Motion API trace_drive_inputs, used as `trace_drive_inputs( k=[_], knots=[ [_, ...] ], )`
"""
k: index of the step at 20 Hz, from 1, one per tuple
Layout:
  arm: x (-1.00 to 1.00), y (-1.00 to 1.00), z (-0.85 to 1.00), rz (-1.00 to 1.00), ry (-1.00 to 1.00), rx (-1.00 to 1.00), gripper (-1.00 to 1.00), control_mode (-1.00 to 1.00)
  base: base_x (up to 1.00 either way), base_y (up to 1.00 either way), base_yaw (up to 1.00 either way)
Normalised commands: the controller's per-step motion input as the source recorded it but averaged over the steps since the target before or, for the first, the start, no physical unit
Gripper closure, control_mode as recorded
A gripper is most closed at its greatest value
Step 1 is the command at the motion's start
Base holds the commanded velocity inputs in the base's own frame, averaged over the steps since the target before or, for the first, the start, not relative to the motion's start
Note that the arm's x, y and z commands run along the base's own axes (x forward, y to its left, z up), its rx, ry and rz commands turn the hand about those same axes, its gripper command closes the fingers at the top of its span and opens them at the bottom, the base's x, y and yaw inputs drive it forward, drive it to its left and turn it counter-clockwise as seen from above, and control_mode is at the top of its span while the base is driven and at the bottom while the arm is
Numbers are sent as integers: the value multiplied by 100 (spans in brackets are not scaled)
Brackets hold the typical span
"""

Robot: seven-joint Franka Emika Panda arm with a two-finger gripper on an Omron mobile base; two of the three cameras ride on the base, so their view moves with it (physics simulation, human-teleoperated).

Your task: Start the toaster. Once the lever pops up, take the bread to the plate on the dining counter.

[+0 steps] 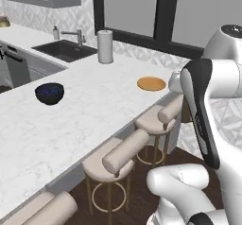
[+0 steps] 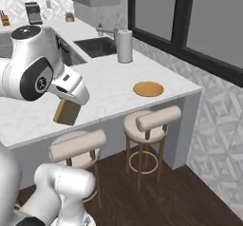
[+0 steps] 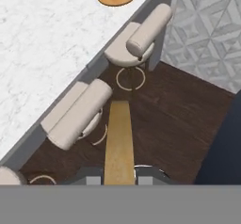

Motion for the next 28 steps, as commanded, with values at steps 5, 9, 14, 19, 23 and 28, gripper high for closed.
trace_drive_inputs(
  k=[5,9,14,19,23,28],
  knots=[
    [0,0,0,0,0,0,100,100,56,-93,40],
    [0,0,0,0,0,0,100,100,49,-92,42],
    [0,0,0,0,0,0,100,100,46,-87,44],
    [0,0,0,0,0,0,100,100,50,-69,49],
    [0,0,0,0,0,0,100,100,71,-54,50],
    [0,0,0,0,0,0,100,100,69,-52,46]
  ],
)
